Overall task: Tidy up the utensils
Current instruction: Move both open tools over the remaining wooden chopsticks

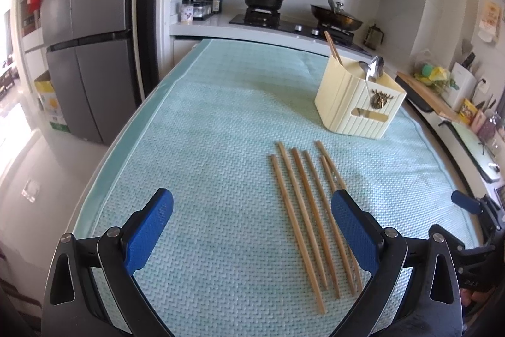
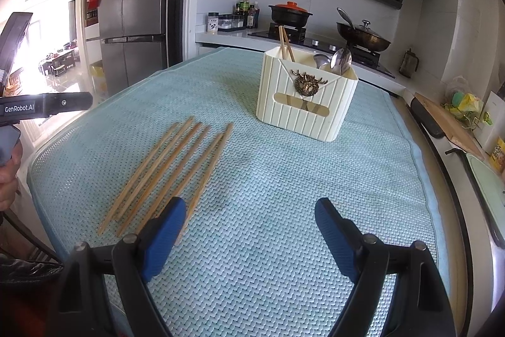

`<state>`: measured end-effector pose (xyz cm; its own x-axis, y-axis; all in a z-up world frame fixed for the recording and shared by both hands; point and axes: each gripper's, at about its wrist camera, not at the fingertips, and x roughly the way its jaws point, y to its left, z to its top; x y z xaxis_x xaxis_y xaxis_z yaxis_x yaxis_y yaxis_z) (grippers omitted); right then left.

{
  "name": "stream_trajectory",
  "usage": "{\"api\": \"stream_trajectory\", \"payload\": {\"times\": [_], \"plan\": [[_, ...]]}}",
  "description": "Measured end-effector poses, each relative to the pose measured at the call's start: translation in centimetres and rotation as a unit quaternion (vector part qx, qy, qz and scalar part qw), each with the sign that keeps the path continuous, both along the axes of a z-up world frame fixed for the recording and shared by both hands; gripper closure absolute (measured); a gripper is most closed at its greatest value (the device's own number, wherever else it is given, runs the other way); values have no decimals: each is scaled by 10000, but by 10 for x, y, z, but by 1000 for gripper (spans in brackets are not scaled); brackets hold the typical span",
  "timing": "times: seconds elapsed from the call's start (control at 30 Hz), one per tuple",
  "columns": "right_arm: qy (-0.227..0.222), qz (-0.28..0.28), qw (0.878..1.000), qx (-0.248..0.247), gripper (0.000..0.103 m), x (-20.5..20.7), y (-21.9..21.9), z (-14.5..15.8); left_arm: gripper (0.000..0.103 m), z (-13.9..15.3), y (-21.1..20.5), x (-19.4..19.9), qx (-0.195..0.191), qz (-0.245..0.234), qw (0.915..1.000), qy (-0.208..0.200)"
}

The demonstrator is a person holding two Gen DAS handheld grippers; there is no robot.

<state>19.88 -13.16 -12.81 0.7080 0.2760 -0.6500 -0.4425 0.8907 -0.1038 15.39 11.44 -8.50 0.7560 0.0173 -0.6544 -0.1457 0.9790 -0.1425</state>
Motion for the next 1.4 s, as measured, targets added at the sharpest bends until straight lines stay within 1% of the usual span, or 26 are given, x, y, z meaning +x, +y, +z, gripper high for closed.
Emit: {"api": "stream_trajectory", "payload": {"times": [0.37,0.67,0.87,1.0,1.1,1.2,1.33,1.4], "plan": [[66,77,9999,-46,17,2,7,-1,3,-6,9,-1,-62,77,9999,39],[95,204,9997,-114,17,0,19,-3,3,-11,24,-6,-139,232,9996,52],[110,170,9997,-103,17,0,23,-3,3,-15,32,-9,-187,317,9993,90],[74,53,10000,9,17,1,19,-2,3,-17,35,-7,-253,303,9991,127],[324,-79,9993,180,17,9,14,-7,3,-22,33,2,-252,228,9991,246],[615,-214,9972,375,17,19,10,-13,3,-29,25,15,-193,20,9990,414],[784,-375,9948,529,17,30,5,-16,3,-40,12,40,-90,-244,9979,600],[846,-457,9934,623,17,34,2,-17,3,-48,3,55,45,-338,9970,701]]}}
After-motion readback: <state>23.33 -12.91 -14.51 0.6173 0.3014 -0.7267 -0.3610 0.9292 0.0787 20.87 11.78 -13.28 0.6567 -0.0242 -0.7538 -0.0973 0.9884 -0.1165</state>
